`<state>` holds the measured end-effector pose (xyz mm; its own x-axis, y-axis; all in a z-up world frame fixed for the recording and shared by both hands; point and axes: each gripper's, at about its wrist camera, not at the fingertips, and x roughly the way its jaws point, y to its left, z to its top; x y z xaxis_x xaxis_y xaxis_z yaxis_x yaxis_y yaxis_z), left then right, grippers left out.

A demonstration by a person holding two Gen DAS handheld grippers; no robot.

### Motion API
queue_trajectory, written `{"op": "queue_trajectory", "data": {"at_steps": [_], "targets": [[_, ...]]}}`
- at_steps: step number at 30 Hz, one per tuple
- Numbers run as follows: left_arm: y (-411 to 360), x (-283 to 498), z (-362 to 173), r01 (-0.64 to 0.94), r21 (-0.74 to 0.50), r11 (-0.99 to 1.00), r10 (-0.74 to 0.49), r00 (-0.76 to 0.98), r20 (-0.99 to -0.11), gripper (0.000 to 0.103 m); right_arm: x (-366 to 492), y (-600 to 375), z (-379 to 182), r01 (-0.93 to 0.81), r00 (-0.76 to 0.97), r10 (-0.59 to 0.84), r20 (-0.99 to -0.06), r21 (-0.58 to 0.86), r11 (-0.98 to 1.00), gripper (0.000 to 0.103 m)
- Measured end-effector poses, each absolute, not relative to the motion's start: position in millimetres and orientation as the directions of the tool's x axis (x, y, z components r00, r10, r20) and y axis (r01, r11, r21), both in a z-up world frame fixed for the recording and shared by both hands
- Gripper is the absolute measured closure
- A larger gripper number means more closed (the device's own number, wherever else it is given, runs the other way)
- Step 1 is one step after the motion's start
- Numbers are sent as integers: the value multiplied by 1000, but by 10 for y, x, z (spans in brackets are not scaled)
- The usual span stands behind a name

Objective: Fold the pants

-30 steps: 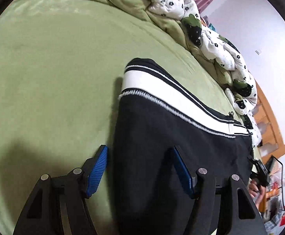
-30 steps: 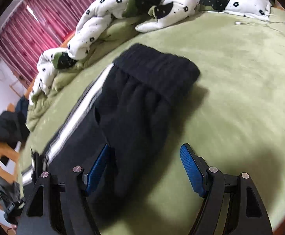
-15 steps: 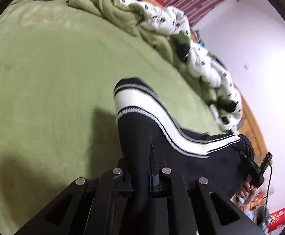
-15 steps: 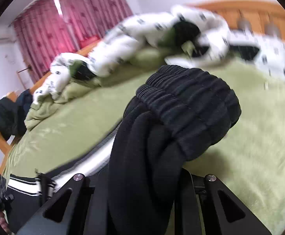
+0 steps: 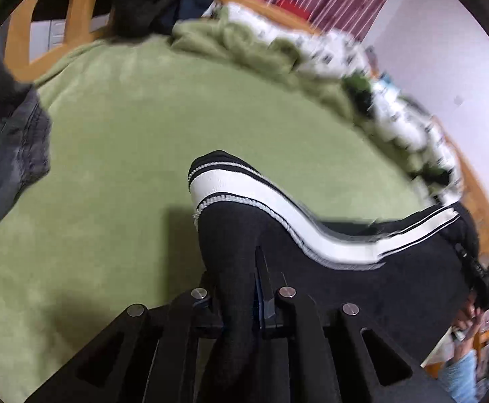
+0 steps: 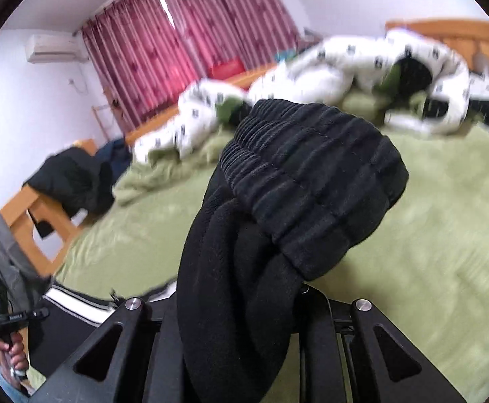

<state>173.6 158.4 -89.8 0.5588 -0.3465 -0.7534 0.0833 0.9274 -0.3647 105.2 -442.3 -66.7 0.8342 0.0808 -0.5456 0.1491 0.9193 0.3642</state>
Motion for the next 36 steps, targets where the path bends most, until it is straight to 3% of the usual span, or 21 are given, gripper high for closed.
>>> {"op": "queue_trajectory", "data": {"at_steps": [4,8,10,13,18,23,26,30,33,36], "targets": [[1495,1696,-1226,34,-207,978,-193,526,-828,58,1081,-4690,-1329,254,741,90,-665,403,879,78],[1490,1394,-1149,26,-157,987,-144,566,-812,53,925,-4847,-1609,265,699,176,-693,479,837,67],[1515,1223,-1043,28,-177,984,-158,604,-781,42,773,-4800,-1510,274,696,127,-707,425,863,59],[1443,1010,-924,80,-226,971,-224,646,-730,36,497,-4665,-1300,270,686,15,-727,273,923,56],[1256,794,-1269,64,-186,980,-186,605,-774,35,202,-4331,-902,222,708,-45,-705,161,962,56],[1222,526,-1238,63,-186,980,-183,637,-749,34,271,-3617,-715,65,728,80,-681,185,981,56],[1348,434,-1210,35,-277,960,-237,627,-742,34,385,-3125,-741,-15,712,167,-682,223,975,56],[1451,375,-1244,-5,-297,955,-228,630,-743,34,555,-2503,-898,-100,677,310,-667,334,937,56],[1497,360,-1280,-32,-305,952,-217,631,-745,34,649,-2224,-1108,-105,637,334,-694,352,930,56],[1595,391,-1398,-66,-351,934,-243,601,-761,34,678,-2018,-1405,-104,575,311,-757,310,945,64]]}}
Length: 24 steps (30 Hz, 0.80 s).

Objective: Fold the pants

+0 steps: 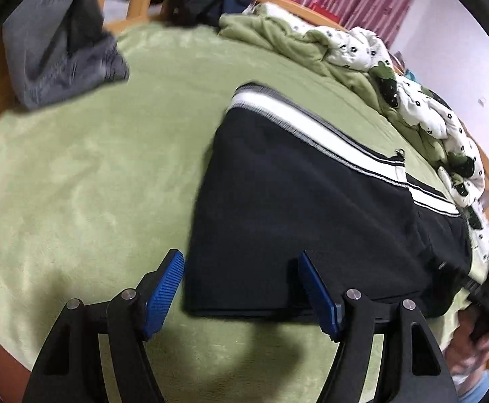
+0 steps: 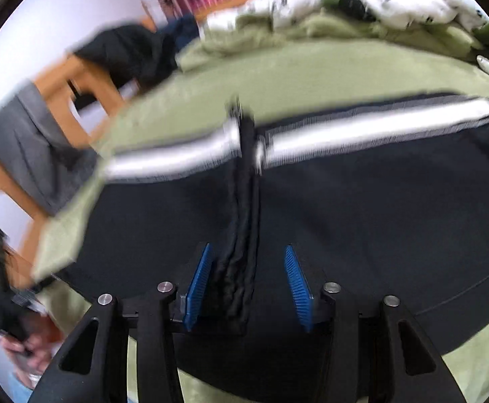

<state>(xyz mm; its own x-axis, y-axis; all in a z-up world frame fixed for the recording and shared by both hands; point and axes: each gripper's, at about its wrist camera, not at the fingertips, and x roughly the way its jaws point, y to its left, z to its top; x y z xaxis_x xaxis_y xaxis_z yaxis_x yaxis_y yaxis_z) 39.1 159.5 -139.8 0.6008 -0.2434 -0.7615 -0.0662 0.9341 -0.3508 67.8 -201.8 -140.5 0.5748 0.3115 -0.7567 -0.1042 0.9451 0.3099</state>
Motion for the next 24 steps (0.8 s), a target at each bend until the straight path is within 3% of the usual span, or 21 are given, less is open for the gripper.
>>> {"op": "queue_trajectory", "data": {"at_steps": [7,12,16,21,23,24], "targets": [[1793,321,-1500,-44,-461,886,-340,614,-712,34,570,-1978,-1424,-117,573,296,-765,281,953,65],[1972,199,-1628,16,-642,767,-509,625,-592,34,528,-2007,-1353,-118,606,286,-742,272,955,62],[1988,268,-1684,13,-688,726,-541,630,-558,34,504,-2044,-1256,-121,627,247,-739,222,968,62],[1922,375,-1709,-38,-695,718,-511,649,-563,37,503,-2246,-1169,-71,643,253,-723,273,959,61],[1946,379,-1695,-76,-690,720,-484,658,-577,54,501,-2329,-1170,-57,634,224,-741,244,968,61],[1952,402,-1674,-132,-657,743,-433,653,-621,70,483,-2402,-1171,-52,637,217,-740,240,969,61]]}}
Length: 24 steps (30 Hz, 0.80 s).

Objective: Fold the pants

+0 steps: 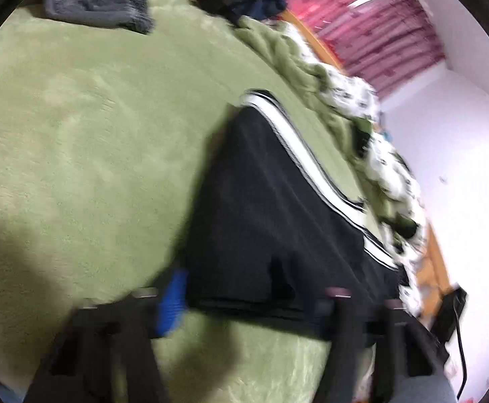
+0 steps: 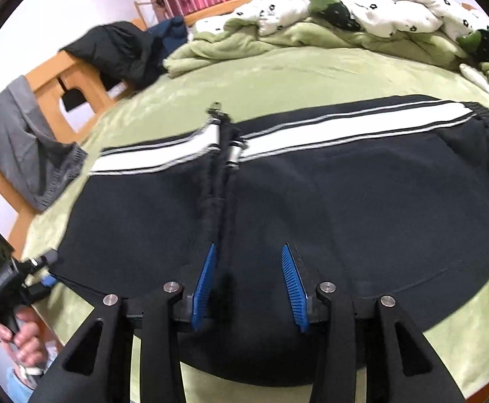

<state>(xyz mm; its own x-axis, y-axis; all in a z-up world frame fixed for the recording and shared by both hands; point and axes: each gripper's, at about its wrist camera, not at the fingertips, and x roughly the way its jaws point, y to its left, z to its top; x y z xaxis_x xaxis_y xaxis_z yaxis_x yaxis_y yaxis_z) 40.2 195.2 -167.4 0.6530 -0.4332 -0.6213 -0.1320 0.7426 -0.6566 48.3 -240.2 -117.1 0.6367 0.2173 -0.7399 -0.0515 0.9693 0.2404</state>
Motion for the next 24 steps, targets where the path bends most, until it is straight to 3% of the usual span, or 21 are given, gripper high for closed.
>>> {"op": "queue_trajectory", "data": {"at_steps": [3,5,9,15,24], "targets": [[1945,410,-1514,-146,-657,740,-416,669,-617,87,419,-2587,-1172,-27,646,206,-735,248,968,61],[1837,403,-1293,-120,-625,771,-385,694,-608,88,349,-2757,-1152,-5,663,197,-722,259,966,61],[1223,412,-690,-78,-447,891,-240,756,-609,90,204,-3136,-1087,17,699,178,-693,264,964,61],[59,576,-274,119,-355,927,-317,755,-575,91,73,-3597,-1009,37,729,123,-674,218,975,61],[-1414,555,-766,325,-397,858,-513,585,-628,91,-67,-4120,-1137,67,713,78,-696,179,982,61]]}}
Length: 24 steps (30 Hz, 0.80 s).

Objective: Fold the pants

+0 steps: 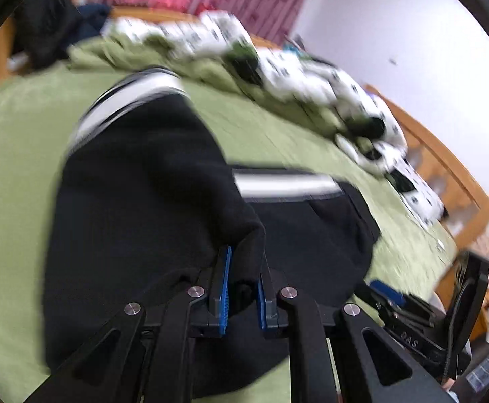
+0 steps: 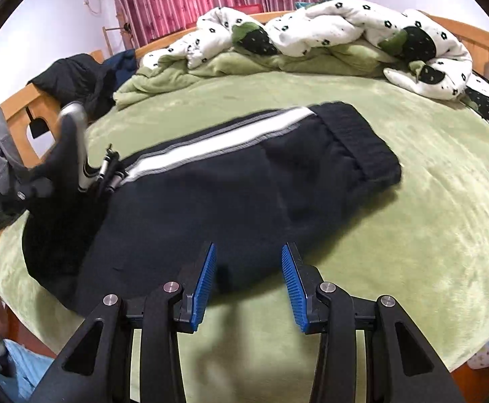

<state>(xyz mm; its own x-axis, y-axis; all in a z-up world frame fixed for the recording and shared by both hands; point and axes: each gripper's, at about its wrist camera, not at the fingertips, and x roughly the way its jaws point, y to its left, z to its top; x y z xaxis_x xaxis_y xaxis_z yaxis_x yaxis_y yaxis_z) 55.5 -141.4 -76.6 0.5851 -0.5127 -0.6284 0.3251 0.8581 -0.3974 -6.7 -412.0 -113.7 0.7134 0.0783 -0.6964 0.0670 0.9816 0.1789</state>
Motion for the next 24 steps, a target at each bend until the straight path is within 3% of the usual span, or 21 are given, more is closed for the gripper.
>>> {"op": "queue_trajectory", "data": {"at_steps": [5,8,10,11,15,18,20,21,23,24], "targets": [[-1478,517,-1008,362,-426,829,-559,508,-655,89,-30,-4145,-1195,64,702,105,-704,209,976,61],[-1274,379,-800,439,-455,775,-632,508,-585,68,37,-4030,-1168,32,703,163,-692,259,965,61],[-1090,278,-666,439,-437,785,-619,556,-555,40,102,-3917,-1143,1,707,213,-674,303,953,55],[-954,222,-610,424,-419,803,-596,593,-541,37,125,-3869,-1135,-10,708,234,-667,321,947,54],[-394,78,-580,355,-334,873,-487,665,-566,37,333,-3577,-1130,-61,692,358,-627,444,894,48],[-91,16,-779,275,-224,935,-353,659,-664,37,549,-3363,-1231,-57,663,411,-625,505,861,45],[-4,-19,-948,293,-188,937,-334,605,-723,37,722,-3249,-1367,-32,630,447,-635,553,832,45],[32,-39,-1006,290,-187,939,-330,598,-730,37,773,-3215,-1425,-14,619,457,-639,573,819,48],[36,-81,-1111,285,-213,934,-347,590,-729,37,861,-3144,-1463,-34,603,512,-612,621,783,79],[17,-62,-1151,283,-232,931,-358,582,-730,37,872,-3114,-1418,-46,604,511,-612,613,789,84]]}}
